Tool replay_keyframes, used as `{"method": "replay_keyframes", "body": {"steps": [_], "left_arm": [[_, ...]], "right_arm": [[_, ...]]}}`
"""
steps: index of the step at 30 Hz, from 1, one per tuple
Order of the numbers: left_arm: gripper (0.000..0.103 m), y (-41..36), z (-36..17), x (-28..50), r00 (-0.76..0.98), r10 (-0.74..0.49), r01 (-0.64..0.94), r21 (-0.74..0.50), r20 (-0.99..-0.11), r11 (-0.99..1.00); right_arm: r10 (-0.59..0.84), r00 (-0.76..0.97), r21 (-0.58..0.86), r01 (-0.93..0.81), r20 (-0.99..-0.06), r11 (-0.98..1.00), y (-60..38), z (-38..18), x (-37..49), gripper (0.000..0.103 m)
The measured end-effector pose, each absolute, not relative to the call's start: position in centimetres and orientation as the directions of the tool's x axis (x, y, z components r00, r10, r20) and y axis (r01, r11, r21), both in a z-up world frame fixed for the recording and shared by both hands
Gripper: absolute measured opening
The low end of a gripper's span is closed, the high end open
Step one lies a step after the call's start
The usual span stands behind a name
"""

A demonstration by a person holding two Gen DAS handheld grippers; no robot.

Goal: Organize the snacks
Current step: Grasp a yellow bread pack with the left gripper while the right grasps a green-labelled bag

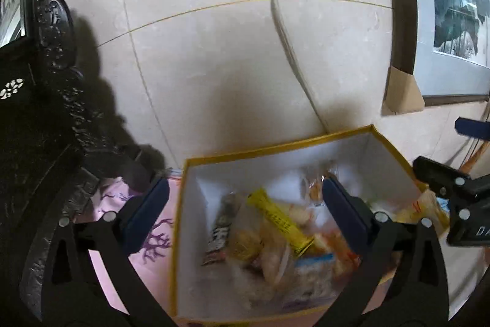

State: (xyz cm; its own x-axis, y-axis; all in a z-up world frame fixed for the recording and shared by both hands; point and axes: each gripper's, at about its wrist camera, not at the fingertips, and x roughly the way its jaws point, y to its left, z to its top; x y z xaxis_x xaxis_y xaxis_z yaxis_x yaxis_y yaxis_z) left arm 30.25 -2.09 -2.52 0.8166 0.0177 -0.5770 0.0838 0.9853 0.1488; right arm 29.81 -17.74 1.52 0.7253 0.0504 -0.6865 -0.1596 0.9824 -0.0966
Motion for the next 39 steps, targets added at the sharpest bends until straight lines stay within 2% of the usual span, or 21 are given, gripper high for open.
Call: {"method": "replay_keyframes", "body": {"steps": [3,6,10,12,15,20,27,28,29,31,35,37,39], "left_arm": [[0.101,0.9,-2.8,27.4,0.787,0.085,0.026,0.17,-0.612,0.985],[0.101,6.0,-4.8,21.4,0.728,0.152,-0.034,0.186,-0.668,0.982],[0.101,12.5,-9.5,12.9,0.55,0.338,-0.164,0.298,-0.764,0.94],[0.101,14.5,-11.4,9.2,0.465,0.37,-0.194,0.315,-0.805,0.929],[0.101,15.9,-13.1,5.3,0.401,0.369,-0.223,0.301,-0.838,0.927],[0.101,15.9,-15.0,1.9,0.371,0.319,-0.206,0.258,-0.872,0.944],[0.101,15.1,-15.8,1.3,0.411,0.281,-0.214,0.208,-0.867,0.954],[0.101,15.1,-16.0,1.7,0.407,0.273,-0.224,0.195,-0.871,0.955],[0.101,15.1,-16.1,1.9,0.41,0.269,-0.231,0.186,-0.872,0.955],[0.101,15.0,-16.4,2.7,0.397,0.28,-0.257,0.187,-0.874,0.948],[0.101,14.2,-15.6,4.7,0.385,0.313,-0.307,0.199,-0.868,0.931],[0.101,13.7,-14.9,6.4,0.366,0.352,-0.35,0.224,-0.861,0.91],[0.101,13.4,-14.3,7.8,0.382,0.324,-0.377,0.175,-0.865,0.91]], "right_arm": [[0.054,0.703,-0.117,-0.192,-0.709,0.974,-17.0,2.0,27.8,0.102],[0.172,0.646,-0.06,-0.321,-0.743,0.945,-14.6,1.5,24.1,0.102],[0.262,0.543,0.04,-0.386,-0.798,0.922,-9.9,-3.3,19.5,0.102],[0.276,0.511,0.097,-0.349,-0.814,0.932,-7.9,-6.0,18.4,0.102],[0.297,0.489,0.161,-0.3,-0.82,0.94,-4.1,-9.7,17.3,0.102],[0.235,0.504,0.08,-0.309,-0.831,0.948,1.5,-13.7,17.7,0.102],[0.158,0.478,0.008,-0.299,-0.864,0.954,4.0,-16.6,19.9,0.102],[0.161,0.484,0.008,-0.304,-0.86,0.953,3.9,-16.6,19.8,0.08],[0.168,0.488,0.011,-0.307,-0.856,0.952,3.8,-16.5,19.6,0.066],[0.165,0.467,0.016,-0.307,-0.869,0.952,3.7,-16.3,19.2,0.062],[0.251,0.401,0.144,-0.278,-0.881,0.95,0.7,-14.6,17.5,0.061],[0.232,0.437,0.107,-0.292,-0.869,0.951,-1.0,-12.7,15.6,0.061],[0.229,0.441,0.102,-0.293,-0.868,0.951,-3.1,-11.2,14.2,0.061]]}}
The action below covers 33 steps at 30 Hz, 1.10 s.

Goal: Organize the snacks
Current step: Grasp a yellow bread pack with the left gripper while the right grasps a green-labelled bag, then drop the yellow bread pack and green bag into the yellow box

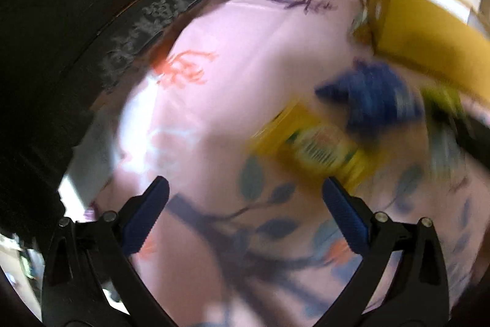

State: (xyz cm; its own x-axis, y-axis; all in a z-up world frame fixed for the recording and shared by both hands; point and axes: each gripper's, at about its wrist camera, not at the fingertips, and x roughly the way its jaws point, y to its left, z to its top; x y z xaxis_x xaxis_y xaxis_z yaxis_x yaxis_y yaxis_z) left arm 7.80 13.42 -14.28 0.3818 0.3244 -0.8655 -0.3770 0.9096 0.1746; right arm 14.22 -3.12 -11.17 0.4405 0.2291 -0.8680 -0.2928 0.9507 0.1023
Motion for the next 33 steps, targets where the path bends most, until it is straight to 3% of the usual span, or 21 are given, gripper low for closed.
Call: {"method": "replay_keyframes", "body": {"steps": [7,8,9,10,12,14,19,24,33], "left_arm": [[0.099,12.8,-17.8,12.9,0.304,0.216,-0.533,0.022,-0.928,0.846],[0.089,12.9,-18.3,12.9,0.311,0.201,-0.543,0.0,-0.929,0.84],[0.071,12.9,-18.9,13.0,0.298,0.195,-0.544,0.002,-0.934,0.839],[0.069,12.8,-19.5,13.0,0.29,0.197,-0.528,0.016,-0.937,0.849],[0.045,12.2,-19.2,12.9,0.318,0.218,-0.472,0.045,-0.923,0.88],[0.039,12.3,-18.9,12.8,0.323,0.192,-0.445,0.03,-0.927,0.895],[0.037,12.7,-17.2,11.4,0.333,0.153,-0.384,0.015,-0.93,0.923],[0.037,11.8,-11.6,10.5,0.45,0.117,-0.314,-0.034,-0.885,0.949],[0.038,5.2,-0.8,17.1,0.693,0.062,-0.07,0.019,-0.718,0.997]], "right_arm": [[0.187,0.438,0.09,-0.233,-0.879,0.968,-10.0,-8.3,11.0,0.061],[0.191,0.433,0.099,-0.226,-0.881,0.969,-10.3,-8.2,11.1,0.061],[0.193,0.429,0.11,-0.212,-0.882,0.971,-11.1,-8.0,11.0,0.061],[0.192,0.431,0.111,-0.205,-0.882,0.972,-11.8,-7.7,10.7,0.061],[0.176,0.441,0.094,-0.202,-0.88,0.975,-12.7,-7.3,10.5,0.061],[0.176,0.446,0.094,-0.199,-0.878,0.975,-13.6,-6.9,10.3,0.061],[0.211,0.445,0.165,-0.14,-0.87,0.976,-15.6,-6.3,10.2,0.061],[0.205,0.492,0.174,-0.109,-0.846,0.979,-16.8,-4.4,10.1,0.061],[0.222,0.693,0.194,-0.119,-0.686,0.974,-18.4,4.4,14.9,0.061]]}}
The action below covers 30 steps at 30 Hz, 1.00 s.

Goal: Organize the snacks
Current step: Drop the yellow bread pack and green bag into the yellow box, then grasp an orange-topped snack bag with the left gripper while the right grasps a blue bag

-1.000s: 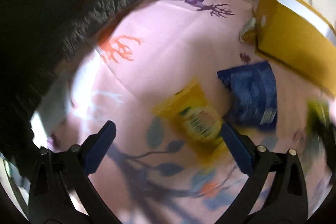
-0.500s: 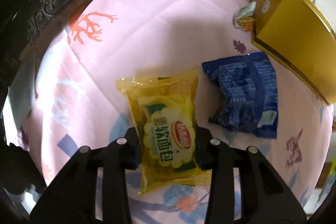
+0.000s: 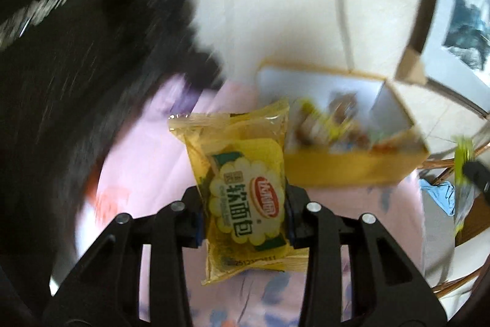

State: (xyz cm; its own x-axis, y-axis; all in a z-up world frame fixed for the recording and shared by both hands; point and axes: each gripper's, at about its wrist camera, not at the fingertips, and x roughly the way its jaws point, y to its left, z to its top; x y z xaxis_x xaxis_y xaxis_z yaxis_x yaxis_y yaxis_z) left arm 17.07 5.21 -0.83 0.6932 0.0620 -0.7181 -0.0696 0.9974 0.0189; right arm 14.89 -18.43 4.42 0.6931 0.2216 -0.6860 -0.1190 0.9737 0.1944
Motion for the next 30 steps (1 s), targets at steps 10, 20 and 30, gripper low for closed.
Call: {"method": "replay_keyframes", "body": {"steps": [10,20,30], "left_arm": [[0.038,0.4,-0.3,30.0,0.717,0.008,0.054,0.067,-0.697,0.996],[0.101,0.9,-1.7,31.8,0.772,0.049,-0.025,0.046,-0.634,0.999],[0.101,11.5,-1.8,24.1,0.716,0.314,-0.256,0.184,-0.624,0.949]], "right_arm": [[0.286,0.716,0.251,-0.158,-0.636,0.955,-18.9,6.4,28.4,0.061],[0.211,0.669,0.202,-0.092,-0.713,0.975,-18.4,2.0,32.8,0.102],[0.301,0.644,0.162,-0.267,-0.704,0.95,-13.5,2.9,24.6,0.102]]}}
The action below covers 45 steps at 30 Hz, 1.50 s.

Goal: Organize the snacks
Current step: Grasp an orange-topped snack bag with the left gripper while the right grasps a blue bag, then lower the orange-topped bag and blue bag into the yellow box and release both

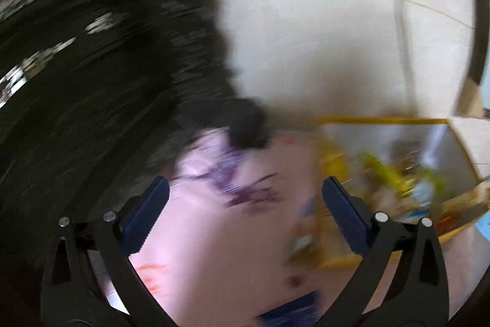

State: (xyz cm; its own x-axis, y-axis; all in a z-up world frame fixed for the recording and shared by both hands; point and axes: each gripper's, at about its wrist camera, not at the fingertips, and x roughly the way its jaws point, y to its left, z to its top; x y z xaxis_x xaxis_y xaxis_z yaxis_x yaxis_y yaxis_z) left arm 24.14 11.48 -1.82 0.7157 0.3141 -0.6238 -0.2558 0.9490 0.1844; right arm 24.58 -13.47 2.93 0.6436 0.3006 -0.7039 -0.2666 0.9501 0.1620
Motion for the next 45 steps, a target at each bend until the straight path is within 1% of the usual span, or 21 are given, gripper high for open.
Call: {"method": "replay_keyframes", "body": {"steps": [3,4,6,9,13,14,15,17,18,21,22,24,27,31,34,39,40,42,43,44,45], "left_arm": [[0.101,15.6,-2.7,21.6,0.66,0.42,-0.361,0.228,-0.623,0.904],[0.101,16.9,-3.3,20.9,0.63,0.447,-0.39,0.239,-0.635,0.889],[0.101,18.3,-4.3,20.1,0.6,0.452,-0.409,0.232,-0.661,0.882],[0.101,19.1,-6.2,19.8,0.587,0.404,-0.369,0.213,-0.701,0.905],[0.101,17.7,-8.9,20.6,0.575,0.404,-0.267,0.304,-0.711,0.915],[0.101,17.3,-9.6,20.9,0.576,0.398,-0.238,0.319,-0.714,0.917],[0.101,17.0,-10.1,21.3,0.578,0.39,-0.216,0.326,-0.717,0.92],[0.101,16.0,-11.3,22.0,0.6,0.337,-0.143,0.317,-0.725,0.937],[0.101,15.7,-11.8,22.5,0.609,0.312,-0.12,0.304,-0.729,0.945],[0.101,14.1,-13.4,23.6,0.644,0.174,-0.004,0.224,-0.745,0.975],[0.101,13.7,-13.9,23.8,0.651,0.163,0.009,0.223,-0.742,0.975],[0.101,12.7,-15.1,25.0,0.649,0.141,0.044,0.221,-0.748,0.974],[0.101,12.1,-16.0,26.3,0.658,0.101,0.079,0.202,-0.746,0.976],[0.101,12.3,-16.9,27.8,0.653,-0.017,0.141,0.099,-0.757,0.985],[0.101,12.4,-17.5,28.5,0.65,-0.059,0.196,0.092,-0.757,0.976],[0.101,12.5,-18.9,30.0,0.603,-0.103,0.27,0.081,-0.791,0.96],[0.101,12.5,-19.2,30.3,0.595,-0.103,0.282,0.087,-0.797,0.956],[0.1,12.7,-19.6,30.4,0.6,-0.044,0.241,0.128,-0.799,0.962],[0.099,12.9,-19.7,30.5,0.589,-0.035,0.23,0.126,-0.808,0.965],[0.088,13.0,-19.8,30.5,0.575,-0.052,0.239,0.107,-0.817,0.965],[0.07,13.1,-19.8,30.3,0.563,-0.081,0.255,0.08,-0.823,0.964]], "right_arm": [[0.409,0.568,0.179,-0.416,-0.714,0.892,-7.6,-1.3,18.9,0.102],[0.417,0.567,0.158,-0.448,-0.711,0.88,-5.1,-3.4,16.9,0.102],[0.397,0.553,0.116,-0.473,-0.732,0.874,-1.4,-6.8,14.9,0.102],[0.368,0.527,0.075,-0.495,-0.766,0.866,3.5,-12.0,13.2,0.102],[0.262,0.537,-0.073,-0.523,-0.802,0.849,7.3,-16.5,13.1,0.101],[0.251,0.518,-0.066,-0.517,-0.818,0.854,7.5,-17.2,13.6,0.076],[0.257,0.498,-0.038,-0.507,-0.828,0.861,7.3,-17.5,13.9,0.068],[0.298,0.442,0.07,-0.463,-0.846,0.884,6.2,-17.6,14.7,0.063],[0.303,0.428,0.077,-0.47,-0.851,0.879,6.0,-17.3,14.7,0.063],[0.315,0.385,0.111,-0.468,-0.867,0.877,3.9,-15.9,13.3,0.063],[0.312,0.373,0.122,-0.454,-0.874,0.883,2.6,-15.3,12.5,0.063],[0.287,0.353,0.12,-0.425,-0.891,0.897,-0.1,-14.5,11.0,0.063],[0.198,0.315,0.074,-0.365,-0.928,0.928,-3.7,-14.4,8.9,0.063],[0.129,0.247,0.054,-0.288,-0.961,0.956,-7.3,-15.8,6.9,0.064],[0.119,0.252,0.038,-0.304,-0.96,0.952,-7.1,-15.7,6.6,0.064],[0.136,0.245,0.052,-0.318,-0.96,0.947,-5.9,-15.5,6.7,0.064],[0.134,0.243,0.05,-0.325,-0.961,0.945,-5.7,-15.4,6.9,0.064],[0.141,0.235,0.056,-0.335,-0.962,0.94,-5.3,-15.4,6.7,0.064],[0.149,0.228,0.065,-0.338,-0.962,0.939,-5.1,-15.3,6.5,0.064],[0.152,0.224,0.069,-0.34,-0.963,0.938,-4.9,-15.4,6.7,0.064],[0.154,0.223,0.071,-0.342,-0.963,0.937,-5.0,-15.3,6.6,0.064]]}}
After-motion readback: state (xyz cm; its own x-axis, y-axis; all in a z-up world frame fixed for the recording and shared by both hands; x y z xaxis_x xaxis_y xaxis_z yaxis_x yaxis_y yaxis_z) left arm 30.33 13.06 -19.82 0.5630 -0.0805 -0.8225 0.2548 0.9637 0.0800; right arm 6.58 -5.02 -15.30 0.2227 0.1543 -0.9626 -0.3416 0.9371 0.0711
